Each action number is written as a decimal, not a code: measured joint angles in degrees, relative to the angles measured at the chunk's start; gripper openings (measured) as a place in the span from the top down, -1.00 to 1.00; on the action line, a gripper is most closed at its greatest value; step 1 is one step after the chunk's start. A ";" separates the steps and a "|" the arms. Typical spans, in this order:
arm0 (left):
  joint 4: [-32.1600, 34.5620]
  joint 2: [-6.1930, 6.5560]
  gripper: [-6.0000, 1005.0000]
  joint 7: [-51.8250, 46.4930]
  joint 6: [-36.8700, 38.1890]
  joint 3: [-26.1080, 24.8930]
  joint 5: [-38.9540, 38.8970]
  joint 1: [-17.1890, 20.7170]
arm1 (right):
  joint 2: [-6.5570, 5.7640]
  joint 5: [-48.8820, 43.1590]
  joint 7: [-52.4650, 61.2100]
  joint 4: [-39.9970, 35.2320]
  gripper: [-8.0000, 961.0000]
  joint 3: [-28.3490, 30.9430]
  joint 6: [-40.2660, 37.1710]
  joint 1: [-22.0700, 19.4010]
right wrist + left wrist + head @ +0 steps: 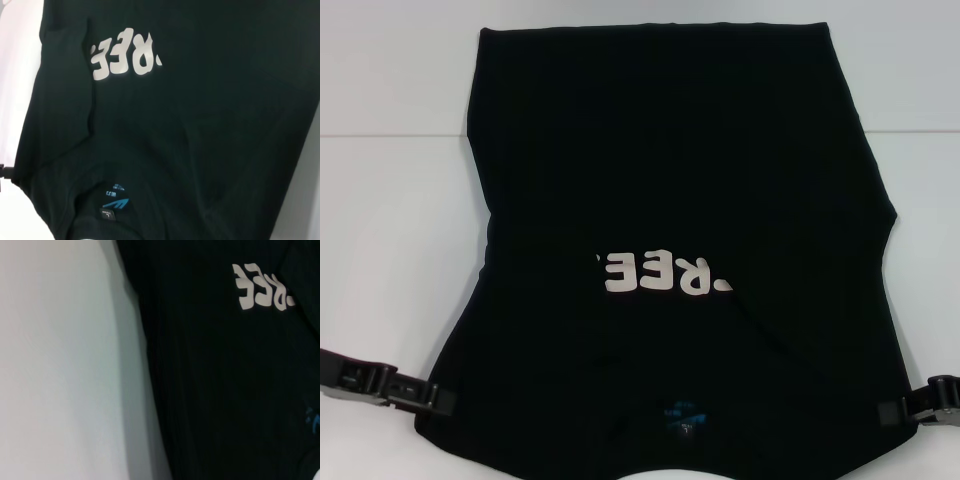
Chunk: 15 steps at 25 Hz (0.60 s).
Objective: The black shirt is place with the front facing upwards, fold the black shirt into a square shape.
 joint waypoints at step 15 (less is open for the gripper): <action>-0.17 -0.61 -0.43 -0.07 -4.97 1.18 2.65 -0.54 | 0.01 0.11 -0.15 0.75 0.87 0.00 0.89 0.41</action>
